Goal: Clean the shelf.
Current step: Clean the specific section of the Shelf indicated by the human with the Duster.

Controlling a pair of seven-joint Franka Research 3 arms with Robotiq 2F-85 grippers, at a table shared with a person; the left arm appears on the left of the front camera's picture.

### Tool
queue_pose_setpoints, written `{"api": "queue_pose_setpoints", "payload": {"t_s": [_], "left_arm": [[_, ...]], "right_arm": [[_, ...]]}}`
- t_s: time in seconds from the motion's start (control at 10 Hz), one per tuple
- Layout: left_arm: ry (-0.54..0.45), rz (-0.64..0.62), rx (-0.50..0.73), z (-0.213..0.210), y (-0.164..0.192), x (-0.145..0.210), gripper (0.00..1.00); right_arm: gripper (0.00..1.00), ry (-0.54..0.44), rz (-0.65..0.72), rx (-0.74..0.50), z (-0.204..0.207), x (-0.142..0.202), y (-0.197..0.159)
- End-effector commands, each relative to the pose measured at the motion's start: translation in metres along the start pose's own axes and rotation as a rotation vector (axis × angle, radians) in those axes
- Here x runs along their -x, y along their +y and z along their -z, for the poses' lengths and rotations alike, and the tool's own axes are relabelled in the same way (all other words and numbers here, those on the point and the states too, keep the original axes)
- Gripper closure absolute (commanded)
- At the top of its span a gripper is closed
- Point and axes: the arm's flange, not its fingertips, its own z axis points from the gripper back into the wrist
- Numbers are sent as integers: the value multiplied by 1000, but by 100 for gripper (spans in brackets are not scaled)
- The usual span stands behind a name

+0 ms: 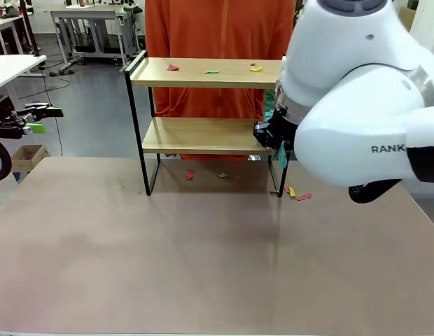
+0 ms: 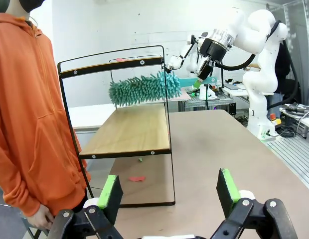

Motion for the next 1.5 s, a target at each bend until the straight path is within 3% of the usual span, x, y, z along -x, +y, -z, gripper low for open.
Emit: {"api": "queue_pose_setpoints", "payload": {"t_s": [0.0, 0.4, 0.5, 0.9, 1.4], "left_arm": [[1, 10, 2, 0, -1, -3, 0], [1, 10, 2, 0, -1, -3, 0], [1, 10, 2, 0, -1, -3, 0], [1, 10, 2, 0, -1, -3, 0], [1, 10, 2, 0, -1, -3, 0]], "right_arm": [[87, 33, -140, -165, -2, 5, -30], [87, 72, -331, -382, -12, 13, -56], [87, 88, -370, -372, -15, 15, -60], [87, 175, -649, -524, -36, 46, -86], [87, 397, -819, -446, -34, 88, -137]]}}
